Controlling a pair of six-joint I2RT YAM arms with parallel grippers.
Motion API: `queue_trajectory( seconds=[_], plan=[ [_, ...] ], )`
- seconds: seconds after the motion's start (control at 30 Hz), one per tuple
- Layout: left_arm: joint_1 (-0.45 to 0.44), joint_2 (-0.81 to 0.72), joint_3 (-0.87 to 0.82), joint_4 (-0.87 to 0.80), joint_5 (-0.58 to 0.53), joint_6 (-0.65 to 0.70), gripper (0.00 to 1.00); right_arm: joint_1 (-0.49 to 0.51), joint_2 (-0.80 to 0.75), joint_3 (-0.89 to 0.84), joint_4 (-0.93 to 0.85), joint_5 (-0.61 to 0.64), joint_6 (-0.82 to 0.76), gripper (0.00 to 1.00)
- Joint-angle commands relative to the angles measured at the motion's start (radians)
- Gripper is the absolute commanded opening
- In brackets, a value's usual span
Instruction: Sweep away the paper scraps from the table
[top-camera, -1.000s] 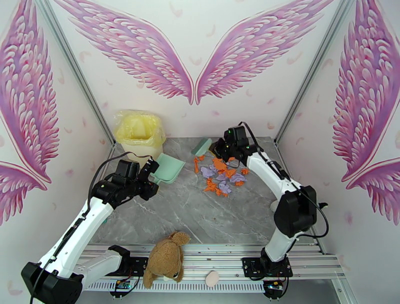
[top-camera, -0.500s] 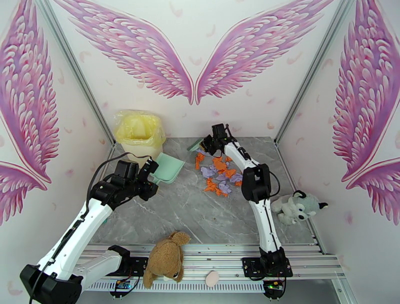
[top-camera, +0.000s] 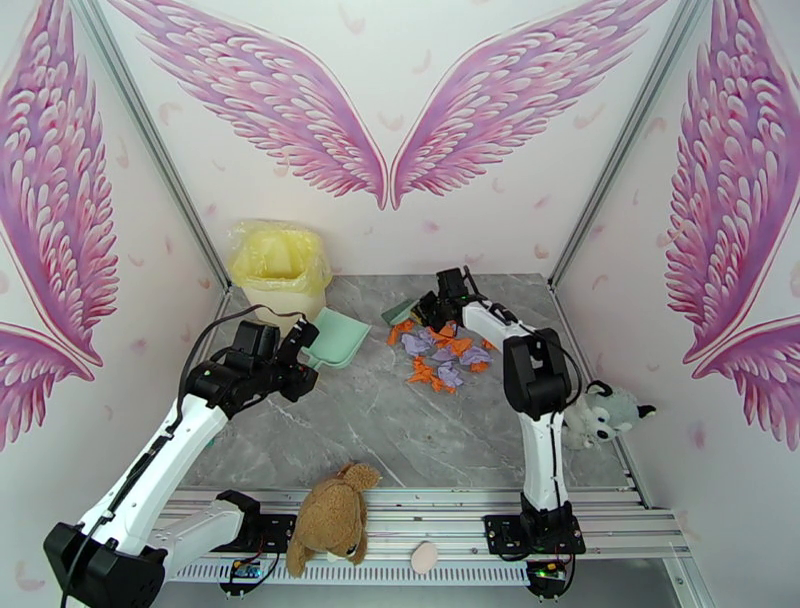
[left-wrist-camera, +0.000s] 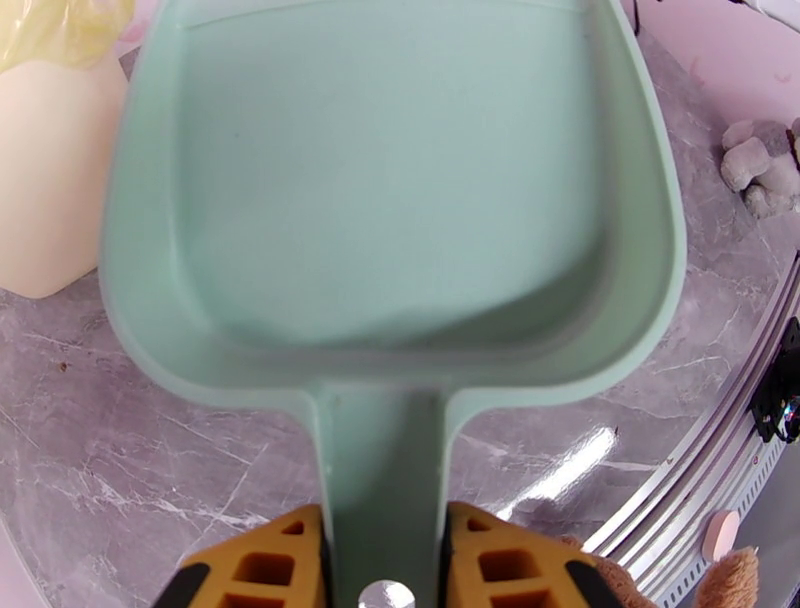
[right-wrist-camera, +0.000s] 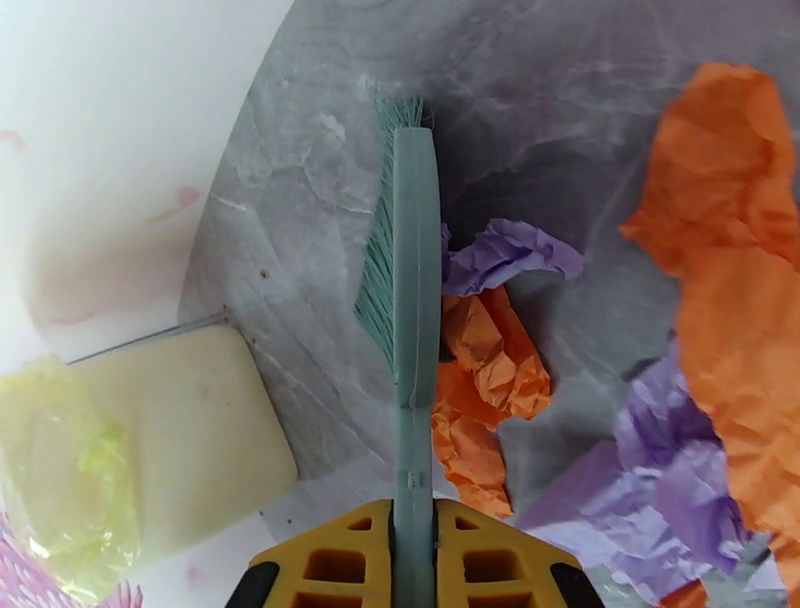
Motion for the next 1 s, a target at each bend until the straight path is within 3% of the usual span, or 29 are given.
queue_trajectory(
  seconds=[0.0,0.23,0.47,0.73,0.97],
  plan=[
    [-0.005,0.0,-0.021,0.019,0.019,0.005,0.0,-0.026,-0.096,-0.159,0.022,-0.029,-0.023,0.0],
    [-0.015,0.019,-0.016,0.034,0.03,-0.006,0.0,-0.052,-0.304,-0.411,0.109,-0.071,-0.026,0.0],
    [-0.031,0.035,-0.008,0.034,0.019,-0.008,0.0,-0.057,-0.495,-0.387,-0.009,-0.094,-0.135,0.0],
    [-0.098,0.11,-0.005,0.045,-0.049,0.008,0.0,-0.076,-0.562,-0.083,-0.393,0.037,-0.515,0.0],
    [-0.148,0.265,0.049,0.044,-0.103,0.062,0.0,-0.077,-0.333,0.388,-0.829,0.392,-0.962,0.0]
  ],
)
